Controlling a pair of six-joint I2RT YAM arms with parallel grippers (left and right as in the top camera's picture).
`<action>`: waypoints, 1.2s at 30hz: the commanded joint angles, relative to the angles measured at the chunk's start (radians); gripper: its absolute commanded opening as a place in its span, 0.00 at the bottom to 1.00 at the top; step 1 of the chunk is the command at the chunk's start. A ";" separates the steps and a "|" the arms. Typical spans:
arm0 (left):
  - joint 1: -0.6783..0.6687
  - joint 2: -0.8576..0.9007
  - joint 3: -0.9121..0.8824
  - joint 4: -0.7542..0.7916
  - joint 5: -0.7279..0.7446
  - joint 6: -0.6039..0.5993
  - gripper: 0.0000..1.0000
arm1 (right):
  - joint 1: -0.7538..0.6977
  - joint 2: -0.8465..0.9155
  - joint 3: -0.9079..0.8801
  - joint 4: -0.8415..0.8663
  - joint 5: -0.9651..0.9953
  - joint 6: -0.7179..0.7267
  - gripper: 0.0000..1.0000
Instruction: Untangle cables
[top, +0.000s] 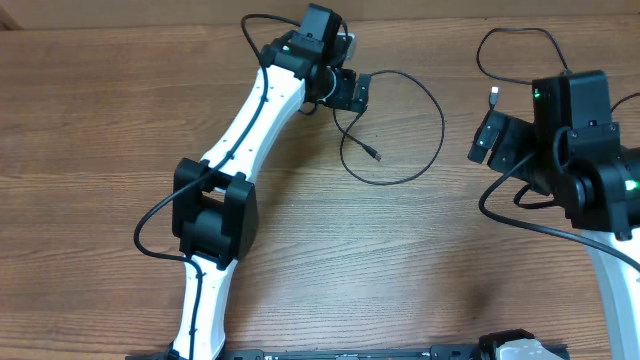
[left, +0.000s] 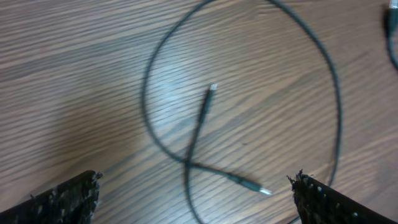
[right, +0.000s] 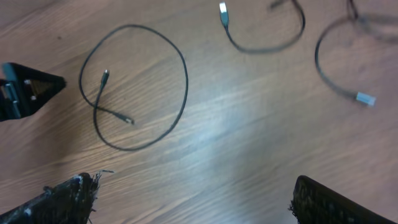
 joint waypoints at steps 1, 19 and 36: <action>0.034 -0.047 -0.003 -0.022 -0.040 -0.032 0.98 | -0.004 0.050 -0.031 0.003 -0.048 0.161 1.00; 0.044 -0.051 -0.003 -0.103 -0.048 -0.031 0.96 | -0.004 0.496 -0.244 0.343 -0.226 0.441 1.00; 0.042 -0.051 -0.003 -0.111 -0.047 -0.031 0.96 | -0.003 0.642 -0.288 0.403 -0.339 0.474 0.53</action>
